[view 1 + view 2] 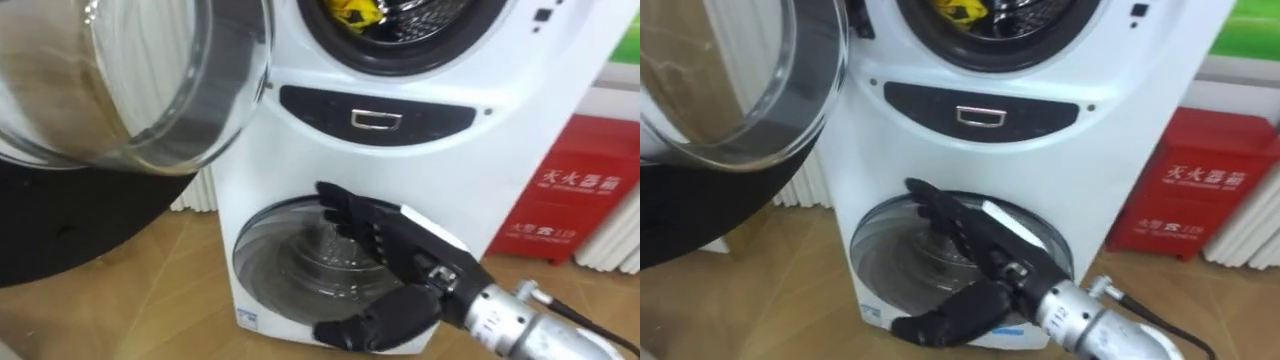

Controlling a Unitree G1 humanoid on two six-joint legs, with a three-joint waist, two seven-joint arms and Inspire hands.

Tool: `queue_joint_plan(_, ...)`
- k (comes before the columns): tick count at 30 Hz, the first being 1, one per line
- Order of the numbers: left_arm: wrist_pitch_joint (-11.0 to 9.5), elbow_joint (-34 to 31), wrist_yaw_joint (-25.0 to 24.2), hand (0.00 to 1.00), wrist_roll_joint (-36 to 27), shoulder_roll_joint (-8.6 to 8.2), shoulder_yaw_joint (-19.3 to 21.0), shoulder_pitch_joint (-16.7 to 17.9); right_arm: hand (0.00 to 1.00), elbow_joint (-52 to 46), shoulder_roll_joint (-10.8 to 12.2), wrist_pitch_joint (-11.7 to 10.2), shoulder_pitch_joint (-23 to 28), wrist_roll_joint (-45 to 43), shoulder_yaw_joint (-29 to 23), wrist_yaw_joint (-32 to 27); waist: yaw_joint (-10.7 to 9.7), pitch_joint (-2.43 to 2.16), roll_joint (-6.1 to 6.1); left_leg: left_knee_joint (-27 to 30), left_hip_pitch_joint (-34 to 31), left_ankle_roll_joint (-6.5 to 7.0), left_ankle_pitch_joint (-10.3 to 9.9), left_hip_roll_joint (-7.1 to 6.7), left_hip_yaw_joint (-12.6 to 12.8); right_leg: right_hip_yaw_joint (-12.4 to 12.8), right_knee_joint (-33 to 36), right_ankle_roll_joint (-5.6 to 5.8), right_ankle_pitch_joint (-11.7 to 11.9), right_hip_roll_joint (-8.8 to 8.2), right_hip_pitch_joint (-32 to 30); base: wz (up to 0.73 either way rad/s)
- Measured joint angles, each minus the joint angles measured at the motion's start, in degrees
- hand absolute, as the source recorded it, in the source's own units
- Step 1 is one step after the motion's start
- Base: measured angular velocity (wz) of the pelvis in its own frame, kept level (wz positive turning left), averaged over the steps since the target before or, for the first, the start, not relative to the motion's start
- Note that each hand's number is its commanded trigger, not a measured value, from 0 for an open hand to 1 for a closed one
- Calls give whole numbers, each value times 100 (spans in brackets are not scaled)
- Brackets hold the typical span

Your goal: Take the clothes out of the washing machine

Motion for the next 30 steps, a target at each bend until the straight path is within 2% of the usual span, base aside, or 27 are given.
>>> queue_joint_plan(4, -6, -3, 33, 0, 0, 4, -5, 30, 0, 121, 0, -28, 90, -9, -199, -81, -71, 19, -62, 18, -6, 7, -16, -10, 25, 54, -4, -2, -1, -6, 2, -6)
queue_joint_plan(12, 11, -2, 219, 0, 2, 14, 6, 59, 0, 213, 8, -28, 33, -26, -244, -496, -95, 28, -41, 53, -38, 13, -15, -18, 37, 93, -77, 0, 6, 3, 5, -1)
queue_joint_plan(16, 11, 2, 225, 0, 9, 11, 21, 60, 0, 205, 13, -29, -186, -9, -455, -796, -95, 31, -42, 35, -25, 13, -15, -15, 27, 74, -67, 2, 5, 3, 7, 0)
queue_joint_plan(20, 10, 10, 228, 0, 51, 4, 15, 51, 0, 113, 25, -42, -515, -26, -487, -1178, -96, 84, -50, -7, 55, 12, -17, -8, 33, 64, -78, 7, 2, 10, 73, 0)
queue_joint_plan(30, 130, 6, 191, 0, 186, 0, 10, 47, 0, -35, 71, -42, -1080, -8, -476, -1655, 28, 67, -69, -43, 59, 12, -19, -7, 16, -13, -73, 9, 1, 7, 73, 1)
